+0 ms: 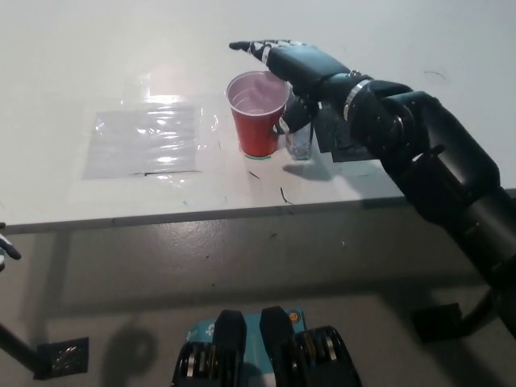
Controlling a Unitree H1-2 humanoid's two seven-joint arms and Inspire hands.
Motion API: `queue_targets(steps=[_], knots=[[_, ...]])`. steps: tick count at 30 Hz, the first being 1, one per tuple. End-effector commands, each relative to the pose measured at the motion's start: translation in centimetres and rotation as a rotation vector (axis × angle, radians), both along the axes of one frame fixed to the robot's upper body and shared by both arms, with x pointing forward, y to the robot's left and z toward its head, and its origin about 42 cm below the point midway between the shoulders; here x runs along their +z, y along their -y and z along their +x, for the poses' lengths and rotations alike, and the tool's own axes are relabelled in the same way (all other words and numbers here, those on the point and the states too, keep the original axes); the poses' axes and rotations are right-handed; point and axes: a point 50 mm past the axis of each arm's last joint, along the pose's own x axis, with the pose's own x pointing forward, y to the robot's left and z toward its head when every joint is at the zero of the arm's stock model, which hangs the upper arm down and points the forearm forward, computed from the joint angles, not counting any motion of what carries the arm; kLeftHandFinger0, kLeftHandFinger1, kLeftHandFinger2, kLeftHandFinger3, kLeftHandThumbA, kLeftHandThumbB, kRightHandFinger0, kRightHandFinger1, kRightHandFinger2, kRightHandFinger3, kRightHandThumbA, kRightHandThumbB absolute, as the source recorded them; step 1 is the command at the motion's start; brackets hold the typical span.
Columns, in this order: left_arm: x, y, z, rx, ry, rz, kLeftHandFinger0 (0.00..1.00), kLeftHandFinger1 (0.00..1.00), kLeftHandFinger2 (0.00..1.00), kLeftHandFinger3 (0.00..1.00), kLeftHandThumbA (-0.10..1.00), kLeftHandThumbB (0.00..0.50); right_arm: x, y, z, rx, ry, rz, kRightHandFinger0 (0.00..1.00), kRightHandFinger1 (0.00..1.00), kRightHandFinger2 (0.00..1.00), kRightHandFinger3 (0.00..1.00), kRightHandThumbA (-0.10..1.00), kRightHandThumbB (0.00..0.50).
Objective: The robot uses its right hand to press the hand soap kept in the middle of the table to get liquid hand soap out
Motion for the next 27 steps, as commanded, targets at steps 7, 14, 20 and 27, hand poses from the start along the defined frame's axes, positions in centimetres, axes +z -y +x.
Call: queue_targets(steps=[7, 14, 20, 27], knots=[[2.3, -0.8, 0.3, 0.025, 0.032, 0.042, 1.00, 1.00, 1.00, 0.80, 0.35, 0.000, -1.1, 0.7, 0.7, -0.004, 0.018, 0.002, 1.00, 1.00, 1.00, 1.00, 1.00, 0.346], [2.5, -0.8, 0.4, 0.024, 0.033, 0.044, 1.00, 1.00, 1.00, 0.83, 0.36, 0.000, -3.0, 2.6, 0.8, -0.024, 0.001, 0.050, 1.00, 1.00, 1.00, 1.00, 1.00, 0.338], [2.6, -0.6, 0.3, 0.024, 0.037, 0.044, 1.00, 1.00, 1.00, 0.84, 0.34, 0.000, -6.4, 4.0, 0.2, -0.049, -0.085, 0.076, 1.00, 1.00, 1.00, 1.00, 1.00, 0.375], [3.2, -0.7, 0.4, 0.040, 0.063, 0.032, 1.00, 1.00, 1.00, 0.84, 0.32, 0.000, -8.7, 4.5, -0.5, -0.044, -0.095, 0.038, 1.00, 1.00, 1.00, 1.00, 1.00, 0.351]])
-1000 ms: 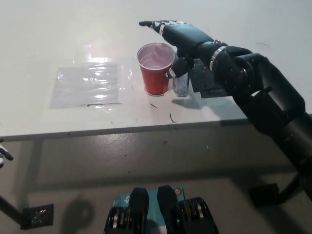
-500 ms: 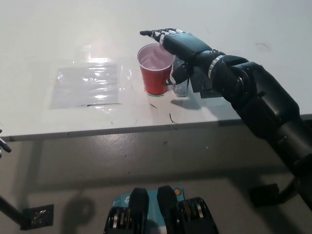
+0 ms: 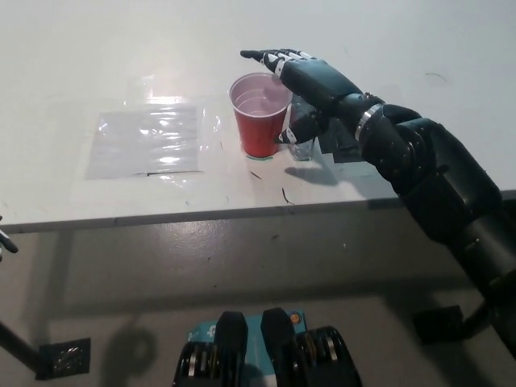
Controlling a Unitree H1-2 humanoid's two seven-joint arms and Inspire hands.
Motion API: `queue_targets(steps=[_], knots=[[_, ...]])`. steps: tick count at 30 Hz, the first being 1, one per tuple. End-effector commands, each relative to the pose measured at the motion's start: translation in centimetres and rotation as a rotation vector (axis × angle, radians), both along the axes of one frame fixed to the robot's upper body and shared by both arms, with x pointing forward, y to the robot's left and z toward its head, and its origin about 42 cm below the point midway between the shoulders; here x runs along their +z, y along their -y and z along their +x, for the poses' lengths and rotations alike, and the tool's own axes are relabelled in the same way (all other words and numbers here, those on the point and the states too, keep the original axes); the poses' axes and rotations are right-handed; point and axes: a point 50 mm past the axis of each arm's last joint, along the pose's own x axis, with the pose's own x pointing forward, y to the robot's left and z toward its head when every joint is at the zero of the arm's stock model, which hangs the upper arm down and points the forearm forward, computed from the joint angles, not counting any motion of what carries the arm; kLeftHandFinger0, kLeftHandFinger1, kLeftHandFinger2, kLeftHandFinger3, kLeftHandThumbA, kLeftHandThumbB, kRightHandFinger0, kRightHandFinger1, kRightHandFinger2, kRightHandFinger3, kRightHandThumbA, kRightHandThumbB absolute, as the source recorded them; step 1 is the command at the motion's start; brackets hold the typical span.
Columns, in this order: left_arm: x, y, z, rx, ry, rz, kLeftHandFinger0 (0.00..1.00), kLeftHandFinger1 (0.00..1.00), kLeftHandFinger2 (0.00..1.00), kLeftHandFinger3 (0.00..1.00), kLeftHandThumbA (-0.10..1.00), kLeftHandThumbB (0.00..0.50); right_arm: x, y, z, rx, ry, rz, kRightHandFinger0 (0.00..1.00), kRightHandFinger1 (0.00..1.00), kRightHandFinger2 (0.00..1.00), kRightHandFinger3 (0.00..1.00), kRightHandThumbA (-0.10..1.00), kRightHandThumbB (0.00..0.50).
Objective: The robot uses its right hand to press the hand soap kept in the middle of the table to get liquid hand soap out
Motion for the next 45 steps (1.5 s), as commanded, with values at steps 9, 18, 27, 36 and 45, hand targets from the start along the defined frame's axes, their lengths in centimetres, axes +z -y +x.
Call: queue_targets(steps=[9, 18, 27, 36, 45], knots=[[2.8, -0.4, 0.4, 0.023, 0.056, 0.041, 1.00, 1.00, 1.00, 0.87, 0.35, 0.000, -8.4, 2.2, -1.9, -0.043, -0.183, -0.082, 1.00, 1.00, 1.00, 1.00, 1.00, 0.367], [3.5, -0.4, 0.4, 0.015, 0.051, 0.073, 1.00, 1.00, 1.00, 0.89, 0.34, 0.000, -10.5, 1.6, -2.8, -0.066, -0.225, -0.125, 1.00, 1.00, 1.00, 1.00, 1.00, 0.382], [3.4, -0.3, 0.4, 0.025, 0.057, 0.057, 1.00, 1.00, 1.00, 0.86, 0.34, 0.000, -12.2, 1.5, -2.9, -0.063, -0.237, -0.133, 1.00, 1.00, 1.00, 1.00, 1.00, 0.357], [3.5, -0.2, 0.5, 0.025, 0.059, 0.062, 1.00, 1.00, 1.00, 0.90, 0.34, 0.000, -13.3, 2.0, -2.5, -0.085, -0.248, -0.132, 1.00, 1.00, 1.00, 1.00, 1.00, 0.390], [3.8, -0.4, 0.7, 0.028, 0.066, 0.063, 1.00, 1.00, 1.00, 0.84, 0.35, 0.000, -13.2, 3.5, -2.1, -0.094, -0.229, -0.129, 1.00, 1.00, 1.00, 1.00, 1.00, 0.382]])
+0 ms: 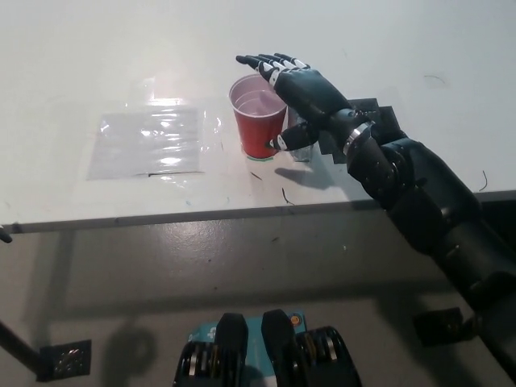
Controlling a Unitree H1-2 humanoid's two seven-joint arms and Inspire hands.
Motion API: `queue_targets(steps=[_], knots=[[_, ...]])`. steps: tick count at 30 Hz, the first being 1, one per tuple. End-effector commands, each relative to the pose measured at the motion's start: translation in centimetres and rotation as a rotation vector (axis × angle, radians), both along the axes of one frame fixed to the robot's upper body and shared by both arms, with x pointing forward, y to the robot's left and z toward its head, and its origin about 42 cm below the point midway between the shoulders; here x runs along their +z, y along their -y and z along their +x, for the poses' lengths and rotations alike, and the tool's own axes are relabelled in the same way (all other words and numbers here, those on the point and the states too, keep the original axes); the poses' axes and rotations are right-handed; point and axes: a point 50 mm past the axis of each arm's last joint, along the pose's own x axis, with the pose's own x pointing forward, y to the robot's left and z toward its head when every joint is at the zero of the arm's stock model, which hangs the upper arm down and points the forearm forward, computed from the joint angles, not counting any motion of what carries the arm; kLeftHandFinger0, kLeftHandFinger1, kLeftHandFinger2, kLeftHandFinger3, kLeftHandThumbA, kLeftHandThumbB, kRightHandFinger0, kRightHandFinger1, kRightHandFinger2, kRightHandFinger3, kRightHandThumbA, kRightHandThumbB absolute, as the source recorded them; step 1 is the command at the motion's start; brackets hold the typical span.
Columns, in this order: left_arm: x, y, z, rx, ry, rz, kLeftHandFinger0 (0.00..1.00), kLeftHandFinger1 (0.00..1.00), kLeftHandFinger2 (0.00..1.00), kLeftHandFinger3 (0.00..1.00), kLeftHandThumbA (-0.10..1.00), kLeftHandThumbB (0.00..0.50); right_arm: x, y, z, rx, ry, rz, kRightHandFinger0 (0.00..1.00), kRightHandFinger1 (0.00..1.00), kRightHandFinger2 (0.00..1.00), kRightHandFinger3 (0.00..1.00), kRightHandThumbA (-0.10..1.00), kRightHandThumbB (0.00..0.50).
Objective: The robot uses its right hand to press the hand soap kept in the middle of the table to get liquid hand soap out
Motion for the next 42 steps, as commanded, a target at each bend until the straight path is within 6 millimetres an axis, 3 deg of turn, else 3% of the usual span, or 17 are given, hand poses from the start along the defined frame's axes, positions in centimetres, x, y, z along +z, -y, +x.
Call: queue_targets(steps=[1, 16, 20, 21, 23, 24, 26, 27, 28, 29, 30, 31, 33, 35, 37, 42], knots=[[2.4, -0.6, 0.4, 0.028, 0.057, 0.019, 1.00, 1.00, 1.00, 0.84, 0.35, 0.000, -9.4, 4.3, -2.1, -0.078, -0.274, -0.167, 1.00, 1.00, 1.00, 1.00, 1.00, 0.382], [2.3, -0.8, 0.3, 0.031, 0.038, 0.040, 1.00, 1.00, 1.00, 0.87, 0.36, 0.000, -10.3, 4.4, -2.4, -0.077, -0.293, -0.209, 1.00, 1.00, 1.00, 1.00, 1.00, 0.392], [1.7, -0.9, 0.0, 0.033, 0.023, 0.039, 1.00, 1.00, 1.00, 0.84, 0.35, 0.000, -8.8, 3.9, -2.1, -0.086, -0.278, -0.179, 1.00, 1.00, 1.00, 1.00, 1.00, 0.417], [1.6, -0.9, 0.0, 0.039, 0.023, 0.040, 1.00, 1.00, 1.00, 0.86, 0.36, 0.000, -7.1, 3.4, -1.6, -0.079, -0.234, -0.133, 1.00, 1.00, 1.00, 1.00, 1.00, 0.397], [1.1, -0.9, -0.3, 0.036, 0.010, 0.028, 1.00, 1.00, 1.00, 0.83, 0.35, 0.000, -6.1, 3.2, -1.4, -0.059, -0.211, -0.113, 1.00, 1.00, 1.00, 1.00, 1.00, 0.362], [0.8, -1.0, -0.5, 0.035, 0.003, 0.032, 1.00, 1.00, 1.00, 0.83, 0.35, 0.000, -4.1, 2.8, -0.7, -0.041, -0.177, -0.092, 1.00, 1.00, 1.00, 1.00, 1.00, 0.352], [0.6, -1.0, -0.8, 0.036, -0.004, 0.033, 1.00, 1.00, 1.00, 0.83, 0.35, 0.000, -4.3, 2.7, -0.8, -0.037, -0.181, -0.090, 1.00, 1.00, 1.00, 1.00, 1.00, 0.353], [0.5, -1.0, -0.9, 0.042, -0.003, 0.017, 1.00, 1.00, 1.00, 0.84, 0.35, 0.000, -2.1, 2.5, -0.2, -0.029, -0.140, -0.070, 1.00, 1.00, 1.00, 1.00, 1.00, 0.350], [0.4, -1.0, -1.0, 0.041, -0.004, 0.016, 1.00, 1.00, 1.00, 0.84, 0.33, 0.000, -1.4, 2.4, 0.0, -0.029, -0.132, -0.067, 1.00, 1.00, 1.00, 1.00, 1.00, 0.365], [0.5, -1.0, -1.1, 0.037, -0.003, 0.016, 1.00, 1.00, 1.00, 0.84, 0.32, 0.000, 1.2, 2.2, 0.3, -0.037, -0.104, -0.065, 1.00, 1.00, 1.00, 1.00, 1.00, 0.355], [0.4, -1.0, -1.1, 0.038, -0.006, 0.017, 1.00, 1.00, 1.00, 0.84, 0.31, 0.000, 1.0, 2.1, 0.3, -0.038, -0.109, -0.064, 1.00, 1.00, 1.00, 1.00, 1.00, 0.354], [0.4, -1.1, -1.2, 0.034, -0.010, 0.016, 1.00, 1.00, 1.00, 0.84, 0.29, 0.000, 3.8, 2.0, 0.5, -0.037, -0.039, -0.058, 1.00, 1.00, 1.00, 1.00, 1.00, 0.336], [0.2, -1.1, -1.4, 0.034, -0.017, 0.028, 1.00, 1.00, 1.00, 0.84, 0.29, 0.000, 6.0, 1.8, 0.6, -0.039, -0.014, -0.057, 1.00, 1.00, 1.00, 1.00, 1.00, 0.358], [0.0, -1.2, -1.7, 0.039, -0.023, 0.021, 1.00, 1.00, 1.00, 0.85, 0.30, 0.000, 8.0, 1.5, 0.7, -0.015, 0.033, -0.037, 1.00, 1.00, 1.00, 1.00, 1.00, 0.350], [-0.3, -1.2, -2.0, 0.043, -0.023, 0.008, 1.00, 1.00, 1.00, 0.82, 0.28, 0.000, 10.2, 1.2, 0.8, -0.014, 0.061, -0.047, 1.00, 1.00, 1.00, 1.00, 1.00, 0.400], [-0.5, -1.2, -2.3, 0.036, -0.039, 0.020, 1.00, 1.00, 1.00, 0.88, 0.30, 0.000, 13.1, 0.8, 0.7, 0.015, 0.130, -0.048, 1.00, 1.00, 1.00, 1.00, 1.00, 0.379]])
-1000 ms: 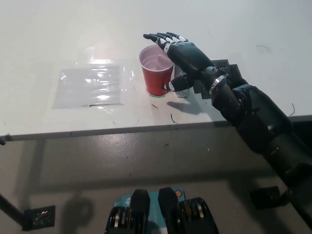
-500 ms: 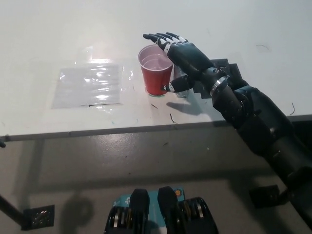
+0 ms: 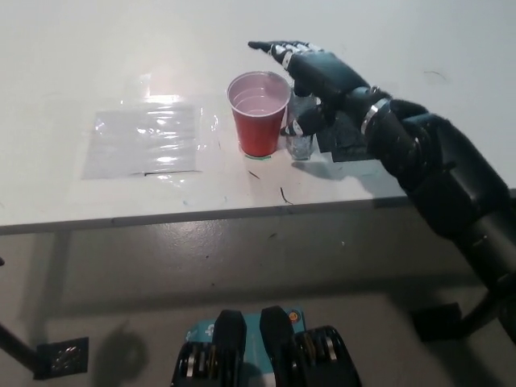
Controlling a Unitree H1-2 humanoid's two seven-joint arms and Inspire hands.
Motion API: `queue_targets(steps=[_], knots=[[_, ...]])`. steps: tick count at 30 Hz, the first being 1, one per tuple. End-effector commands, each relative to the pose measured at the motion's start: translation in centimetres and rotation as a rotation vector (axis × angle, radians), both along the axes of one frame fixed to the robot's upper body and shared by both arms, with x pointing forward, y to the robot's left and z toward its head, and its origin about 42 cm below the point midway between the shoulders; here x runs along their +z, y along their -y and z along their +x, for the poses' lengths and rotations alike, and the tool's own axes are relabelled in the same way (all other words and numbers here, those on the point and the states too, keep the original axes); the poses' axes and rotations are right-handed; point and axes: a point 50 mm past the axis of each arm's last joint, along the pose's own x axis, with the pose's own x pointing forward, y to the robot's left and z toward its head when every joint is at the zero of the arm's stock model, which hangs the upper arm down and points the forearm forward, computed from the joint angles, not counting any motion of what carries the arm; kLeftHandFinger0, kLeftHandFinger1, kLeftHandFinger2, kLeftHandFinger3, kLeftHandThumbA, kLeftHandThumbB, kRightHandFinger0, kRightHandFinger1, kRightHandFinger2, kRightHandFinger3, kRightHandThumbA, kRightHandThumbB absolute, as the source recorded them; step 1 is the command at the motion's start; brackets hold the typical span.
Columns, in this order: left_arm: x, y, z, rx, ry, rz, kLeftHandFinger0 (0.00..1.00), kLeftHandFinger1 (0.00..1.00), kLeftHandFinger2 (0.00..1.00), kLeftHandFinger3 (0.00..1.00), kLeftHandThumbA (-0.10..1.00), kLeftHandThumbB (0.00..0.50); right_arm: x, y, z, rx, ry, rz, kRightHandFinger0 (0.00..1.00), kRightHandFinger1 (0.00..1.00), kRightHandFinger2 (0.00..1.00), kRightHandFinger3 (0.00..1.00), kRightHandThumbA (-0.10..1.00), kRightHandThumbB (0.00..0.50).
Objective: The robot uses its right hand to press the hand soap kept in the middle of the table to get liquid hand soap out
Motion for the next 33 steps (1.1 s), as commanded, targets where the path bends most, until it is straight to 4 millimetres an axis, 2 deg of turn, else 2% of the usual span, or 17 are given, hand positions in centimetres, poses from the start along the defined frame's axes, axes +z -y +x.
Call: queue_targets(steps=[1, 5, 7, 9, 10, 12, 14, 17, 20, 23, 25, 27, 29, 33], knots=[[1.2, -0.2, -0.5, -0.001, 0.013, 0.020, 1.00, 1.00, 1.00, 0.88, 0.30, 0.000, 6.5, -0.4, 0.4, 0.018, 0.094, -0.008, 1.00, 1.00, 1.00, 1.00, 1.00, 0.387], [0.7, -0.2, -0.7, 0.010, 0.008, 0.011, 1.00, 1.00, 1.00, 0.84, 0.30, 0.000, 8.2, -0.9, 0.5, 0.023, 0.123, -0.016, 1.00, 1.00, 1.00, 1.00, 1.00, 0.403], [0.5, -0.3, -0.9, 0.011, 0.003, 0.002, 1.00, 1.00, 1.00, 0.82, 0.31, 0.000, 9.1, -1.2, 0.4, 0.029, 0.140, -0.010, 1.00, 1.00, 1.00, 1.00, 1.00, 0.394], [0.3, -0.2, -1.0, 0.009, 0.001, -0.001, 1.00, 1.00, 0.96, 0.79, 0.31, 0.000, 9.7, -1.3, 0.4, 0.035, 0.155, -0.007, 1.00, 1.00, 1.00, 1.00, 1.00, 0.380], [0.2, -0.3, -1.0, 0.010, -0.005, 0.003, 1.00, 1.00, 1.00, 0.82, 0.32, 0.000, 10.4, -1.5, 0.3, 0.042, 0.164, 0.003, 1.00, 1.00, 1.00, 1.00, 1.00, 0.366], [0.2, -0.2, -1.0, 0.004, -0.008, 0.000, 1.00, 1.00, 1.00, 0.85, 0.32, 0.000, 11.1, -1.6, 0.3, 0.047, 0.178, 0.016, 1.00, 1.00, 1.00, 1.00, 1.00, 0.364], [0.1, -0.2, -1.1, 0.008, -0.005, -0.017, 1.00, 1.00, 1.00, 0.84, 0.31, 0.000, 11.6, -1.7, 0.2, 0.047, 0.181, 0.018, 1.00, 1.00, 1.00, 1.00, 1.00, 0.390], [0.0, -0.3, -1.1, 0.005, -0.013, -0.008, 1.00, 1.00, 1.00, 0.84, 0.31, 0.000, 12.0, -1.5, 0.0, 0.046, 0.186, 0.024, 1.00, 1.00, 1.00, 1.00, 1.00, 0.391], [-0.2, -0.3, -1.4, 0.015, -0.015, -0.004, 1.00, 1.00, 1.00, 0.84, 0.32, 0.000, 12.2, -1.2, 0.0, 0.049, 0.206, 0.007, 1.00, 1.00, 1.00, 1.00, 1.00, 0.351], [-0.3, -0.4, -1.5, 0.021, -0.013, -0.012, 1.00, 1.00, 1.00, 0.84, 0.32, 0.000, 12.8, -0.1, -0.1, 0.039, 0.213, 0.004, 1.00, 1.00, 1.00, 1.00, 1.00, 0.333], [-0.4, -0.4, -1.5, 0.019, -0.016, -0.006, 1.00, 1.00, 1.00, 0.85, 0.33, 0.000, 13.0, 0.7, 0.0, 0.026, 0.194, 0.025, 1.00, 1.00, 1.00, 1.00, 1.00, 0.358], [-0.4, -0.4, -1.7, 0.020, -0.015, -0.004, 1.00, 1.00, 1.00, 0.84, 0.34, 0.000, 13.3, 1.5, -0.4, 0.019, 0.199, 0.022, 1.00, 1.00, 1.00, 1.00, 1.00, 0.355], [-0.4, -0.4, -1.8, 0.022, -0.012, -0.006, 1.00, 1.00, 1.00, 0.84, 0.34, 0.000, 13.4, 2.3, -0.7, 0.012, 0.202, 0.022, 1.00, 1.00, 1.00, 1.00, 1.00, 0.379], [-0.5, -0.6, -1.9, 0.027, -0.015, -0.008, 1.00, 1.00, 1.00, 0.89, 0.35, 0.000, 13.6, 3.6, -1.3, -0.017, 0.206, 0.028, 1.00, 1.00, 1.00, 1.00, 1.00, 0.400]])
